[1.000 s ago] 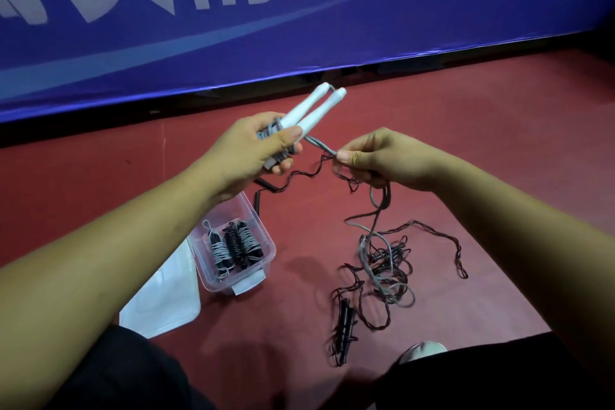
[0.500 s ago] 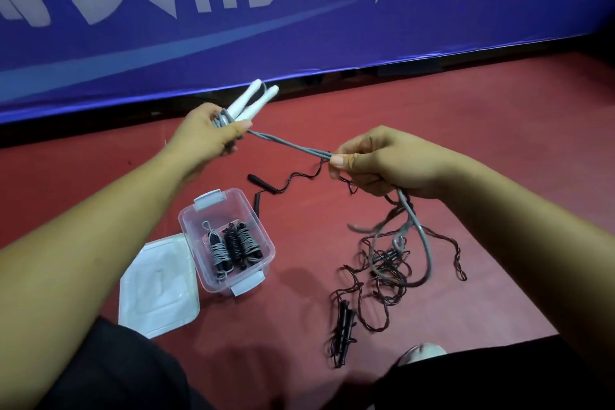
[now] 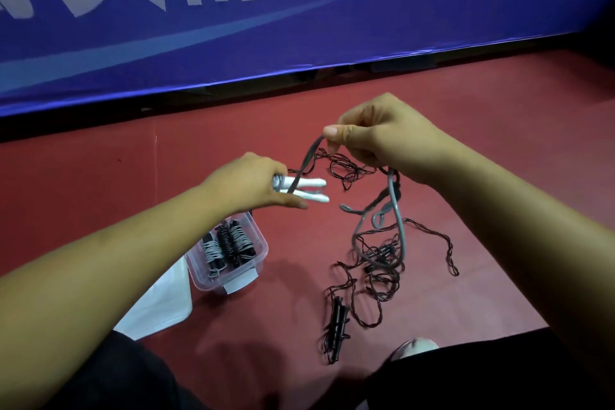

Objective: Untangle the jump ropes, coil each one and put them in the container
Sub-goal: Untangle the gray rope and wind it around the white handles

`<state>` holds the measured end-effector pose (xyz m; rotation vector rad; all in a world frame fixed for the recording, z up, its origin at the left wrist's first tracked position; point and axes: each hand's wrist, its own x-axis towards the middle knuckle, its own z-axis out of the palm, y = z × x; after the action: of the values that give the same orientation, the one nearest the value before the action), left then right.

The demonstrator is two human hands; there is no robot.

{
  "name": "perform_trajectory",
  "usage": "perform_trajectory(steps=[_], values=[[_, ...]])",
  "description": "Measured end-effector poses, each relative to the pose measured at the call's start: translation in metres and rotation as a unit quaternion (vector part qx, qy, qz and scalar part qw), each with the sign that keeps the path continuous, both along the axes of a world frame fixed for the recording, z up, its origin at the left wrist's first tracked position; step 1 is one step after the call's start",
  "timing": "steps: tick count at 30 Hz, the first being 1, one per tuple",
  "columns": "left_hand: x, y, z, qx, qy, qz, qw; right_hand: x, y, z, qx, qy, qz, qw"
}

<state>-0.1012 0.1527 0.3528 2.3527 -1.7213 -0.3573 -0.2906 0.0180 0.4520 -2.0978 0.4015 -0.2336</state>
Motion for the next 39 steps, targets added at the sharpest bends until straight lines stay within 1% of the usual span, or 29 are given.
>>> perform_trajectory(steps=[3,6,8,11,15,18,20,21,22,24,26,27,31,34,36,39], values=[[-0.007,0.002,0.001,0.028,0.004,-0.06,0.998,0.001,-0.005,-0.001,-0.067,-0.004,-0.003,0.998],[-0.006,0.006,0.001,0.052,0.027,-0.141,0.988,0.0,-0.014,-0.005,-0.101,-0.005,0.013,0.995],[-0.004,0.011,0.002,0.058,0.063,-0.17,0.982,-0.001,-0.023,-0.007,-0.103,-0.003,0.008,0.995],[-0.007,0.017,0.012,0.06,0.138,-0.18,0.972,-0.001,-0.036,-0.014,-0.122,0.004,-0.011,0.992],[-0.016,0.021,0.031,0.024,0.247,-0.175,0.953,-0.004,-0.049,-0.029,-0.137,0.009,-0.015,0.99],[-0.018,0.021,0.041,-0.015,0.34,-0.14,0.93,-0.004,-0.054,-0.037,-0.113,0.018,-0.025,0.993],[-0.019,0.021,0.046,-0.04,0.412,-0.118,0.903,-0.001,-0.054,-0.042,-0.113,0.018,-0.029,0.993],[-0.019,0.021,0.047,-0.047,0.433,-0.115,0.893,0.001,-0.054,-0.044,-0.111,0.021,-0.028,0.993],[-0.02,0.022,0.05,-0.054,0.44,-0.118,0.888,0.002,-0.052,-0.045,-0.104,0.027,-0.022,0.994],[-0.021,0.023,0.054,-0.073,0.435,-0.116,0.89,0.003,-0.047,-0.048,-0.102,0.049,0.002,0.994],[-0.021,0.024,0.056,-0.104,0.432,-0.094,0.891,0.002,-0.042,-0.052,-0.094,0.06,0.021,0.993],[-0.02,0.024,0.057,-0.118,0.435,-0.075,0.89,0.002,-0.039,-0.053,-0.071,0.06,0.023,0.995],[-0.011,0.023,0.057,-0.198,0.438,0.034,0.876,0.004,-0.029,-0.054,-0.002,0.081,0.045,0.996],[0.008,0.017,0.051,-0.249,0.436,0.133,0.854,0.008,-0.022,-0.052,0.046,0.093,0.064,0.993],[0.018,0.014,0.045,-0.244,0.439,0.173,0.847,0.011,-0.017,-0.054,0.069,0.101,0.075,0.99],[0.032,0.013,0.034,-0.227,0.433,0.205,0.848,0.016,-0.004,-0.059,0.13,0.115,0.057,0.983]])
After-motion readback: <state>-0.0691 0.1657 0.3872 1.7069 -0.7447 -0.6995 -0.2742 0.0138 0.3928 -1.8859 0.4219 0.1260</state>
